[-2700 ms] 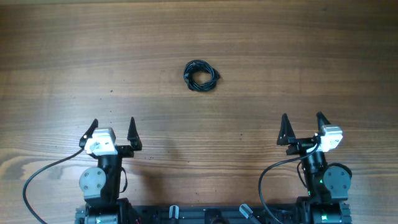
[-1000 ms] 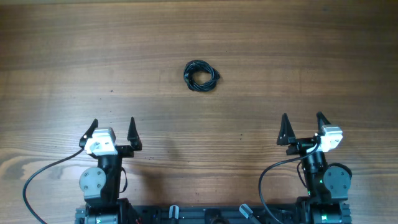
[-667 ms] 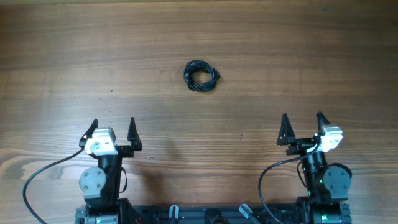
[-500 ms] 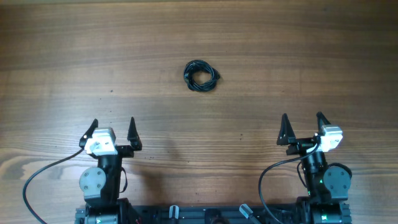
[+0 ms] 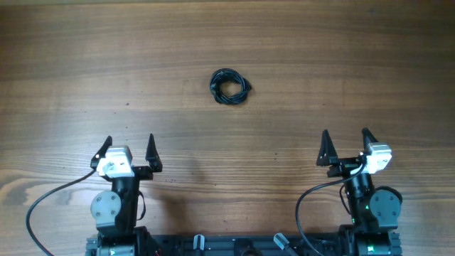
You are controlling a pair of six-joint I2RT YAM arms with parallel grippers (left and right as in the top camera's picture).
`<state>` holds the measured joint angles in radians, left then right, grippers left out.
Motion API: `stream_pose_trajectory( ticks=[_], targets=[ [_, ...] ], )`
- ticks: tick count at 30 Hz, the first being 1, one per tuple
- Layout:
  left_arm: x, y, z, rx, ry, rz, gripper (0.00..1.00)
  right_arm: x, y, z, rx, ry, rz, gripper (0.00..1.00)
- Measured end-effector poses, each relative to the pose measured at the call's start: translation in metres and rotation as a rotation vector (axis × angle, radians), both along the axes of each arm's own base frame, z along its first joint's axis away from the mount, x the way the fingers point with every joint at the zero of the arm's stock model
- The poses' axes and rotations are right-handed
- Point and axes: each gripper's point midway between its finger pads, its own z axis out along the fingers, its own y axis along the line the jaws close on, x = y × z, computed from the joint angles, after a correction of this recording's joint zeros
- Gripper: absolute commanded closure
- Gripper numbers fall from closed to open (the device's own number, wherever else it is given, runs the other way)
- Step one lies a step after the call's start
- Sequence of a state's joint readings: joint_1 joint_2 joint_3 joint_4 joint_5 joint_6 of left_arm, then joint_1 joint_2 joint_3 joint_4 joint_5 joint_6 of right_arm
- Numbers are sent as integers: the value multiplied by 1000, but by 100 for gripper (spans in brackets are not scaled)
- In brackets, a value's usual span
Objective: Untangle cables
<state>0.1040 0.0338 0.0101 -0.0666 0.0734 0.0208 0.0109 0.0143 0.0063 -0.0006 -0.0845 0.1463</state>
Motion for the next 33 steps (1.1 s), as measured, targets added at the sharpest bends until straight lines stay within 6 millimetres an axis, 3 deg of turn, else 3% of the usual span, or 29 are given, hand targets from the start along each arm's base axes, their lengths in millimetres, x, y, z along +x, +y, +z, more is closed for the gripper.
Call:
stream_pose_trajectory(
  ticks=[15, 21, 24, 28, 33],
  targets=[
    [0, 0, 0, 0, -1, 0, 0, 0, 0, 0, 0, 0, 0, 0],
    [0, -4, 10, -44, -25, -17, 0, 0, 0, 0, 0, 0, 0, 0],
    [0, -8, 32, -64, -40, -42, 0, 0, 0, 0, 0, 0, 0, 0],
    [4, -14, 79, -91, -57, -77, 0, 0, 0, 0, 0, 0, 0, 0],
    [22, -25, 132, -120, -35, -149, 0, 0, 0, 0, 0, 0, 0, 0]
  ],
)
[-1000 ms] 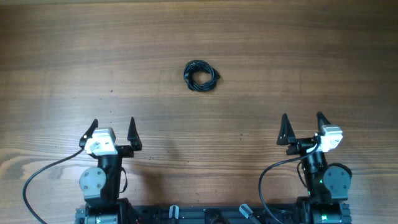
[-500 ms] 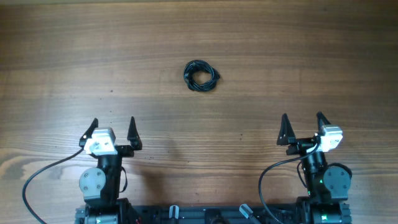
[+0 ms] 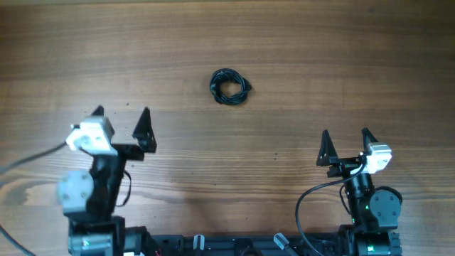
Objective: Untangle cables
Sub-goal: 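Move the left gripper forward over the coiled black cable bundle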
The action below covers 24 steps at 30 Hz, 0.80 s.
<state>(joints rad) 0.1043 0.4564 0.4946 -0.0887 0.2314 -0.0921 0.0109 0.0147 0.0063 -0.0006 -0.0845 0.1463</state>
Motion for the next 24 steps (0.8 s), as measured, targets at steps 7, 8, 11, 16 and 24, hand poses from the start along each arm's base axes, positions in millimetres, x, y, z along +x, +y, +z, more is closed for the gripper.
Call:
stream_pose_trajectory(
  ticks=[7, 8, 11, 16, 24],
  targets=[
    [29, -22, 47, -58, 101, -146, 0, 0, 0, 0, 0, 0, 0, 0],
    [34, -25, 51, -72, 137, -165, 0, 0, 0, 0, 0, 0, 0, 0],
    [46, -29, 62, -96, 203, -202, 0, 0, 0, 0, 0, 0, 0, 0],
    [71, -32, 81, -107, 233, -235, 0, 0, 0, 0, 0, 0, 0, 0],
    [86, -33, 69, -120, 266, -246, 0, 0, 0, 0, 0, 0, 0, 0]
  ],
)
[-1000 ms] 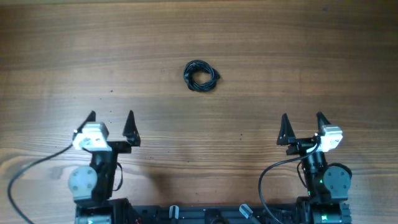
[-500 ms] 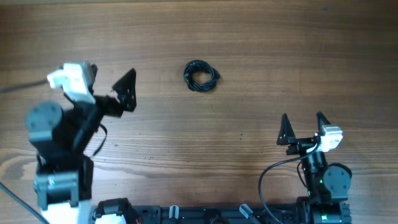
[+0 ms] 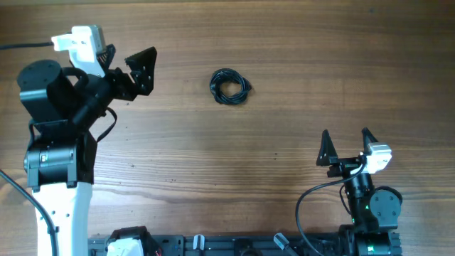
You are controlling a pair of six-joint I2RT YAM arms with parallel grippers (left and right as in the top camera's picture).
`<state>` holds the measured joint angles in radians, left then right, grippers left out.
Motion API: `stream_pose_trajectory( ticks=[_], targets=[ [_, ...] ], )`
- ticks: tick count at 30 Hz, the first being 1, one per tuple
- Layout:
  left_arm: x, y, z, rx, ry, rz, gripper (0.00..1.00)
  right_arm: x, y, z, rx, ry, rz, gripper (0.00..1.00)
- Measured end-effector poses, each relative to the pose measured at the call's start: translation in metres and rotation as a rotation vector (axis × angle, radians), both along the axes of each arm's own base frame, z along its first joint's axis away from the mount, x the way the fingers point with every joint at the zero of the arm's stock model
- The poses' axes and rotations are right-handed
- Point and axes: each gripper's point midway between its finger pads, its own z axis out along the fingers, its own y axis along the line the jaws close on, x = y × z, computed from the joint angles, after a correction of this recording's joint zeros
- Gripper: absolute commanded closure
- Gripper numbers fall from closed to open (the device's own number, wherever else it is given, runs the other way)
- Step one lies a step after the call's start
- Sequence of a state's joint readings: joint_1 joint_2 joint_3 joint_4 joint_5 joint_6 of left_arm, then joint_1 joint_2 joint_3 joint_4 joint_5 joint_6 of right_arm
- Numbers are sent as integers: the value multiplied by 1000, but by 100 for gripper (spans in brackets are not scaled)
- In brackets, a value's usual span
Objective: Untangle cables
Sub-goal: 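Move the left gripper forward over the coiled black cable bundle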
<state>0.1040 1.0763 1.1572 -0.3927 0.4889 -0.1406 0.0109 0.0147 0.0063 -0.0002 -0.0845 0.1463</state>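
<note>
A small black cable coil point(image 3: 229, 87) lies bundled on the wooden table point(image 3: 298, 64), just above the middle. My left gripper point(image 3: 129, 61) is raised at the upper left, well left of the coil, its black fingers point(image 3: 144, 68) spread open with nothing between them. My right gripper point(image 3: 346, 139) stands near the front right edge, fingers pointing away and open, far from the coil and empty.
The left arm's white base and grey joints point(image 3: 53, 135) fill the left side. Black supply cables point(image 3: 313, 206) loop by the right arm's base at the front edge.
My left arm has risen and swung up and left; its gripper now sits level with the coil, farther back than before. The right arm and the coil have not moved.
Both grippers first rested open near the front edge, with the coil untouched mid-table. Then the left gripper had lifted a little and shifted left. Now it is high at the upper left, still open; the right arm has stayed put.
</note>
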Motion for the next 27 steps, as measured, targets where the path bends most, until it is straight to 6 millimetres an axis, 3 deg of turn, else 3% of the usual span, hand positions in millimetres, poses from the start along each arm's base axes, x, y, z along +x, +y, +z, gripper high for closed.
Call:
stream_pose_trajectory(
  ticks=[5, 13, 17, 23, 27],
  targets=[
    [18, -1, -1, -27, -12, -8, 0, 0, 0, 0, 0, 0, 0, 0],
    [51, -30, -20, -40, 49, -25, 2, 0, 0, 0, 0, 0, 0, 0],
    [68, -31, -21, -17, 127, 22, 5, 0, 0, 0, 0, 0, 0, 0],
    [67, -22, -17, 34, 187, 110, 9, 0, 0, 0, 0, 0, 0, 0],
    [58, -24, -33, 51, 265, 135, 11, 0, 0, 0, 0, 0, 0, 0]
  ],
)
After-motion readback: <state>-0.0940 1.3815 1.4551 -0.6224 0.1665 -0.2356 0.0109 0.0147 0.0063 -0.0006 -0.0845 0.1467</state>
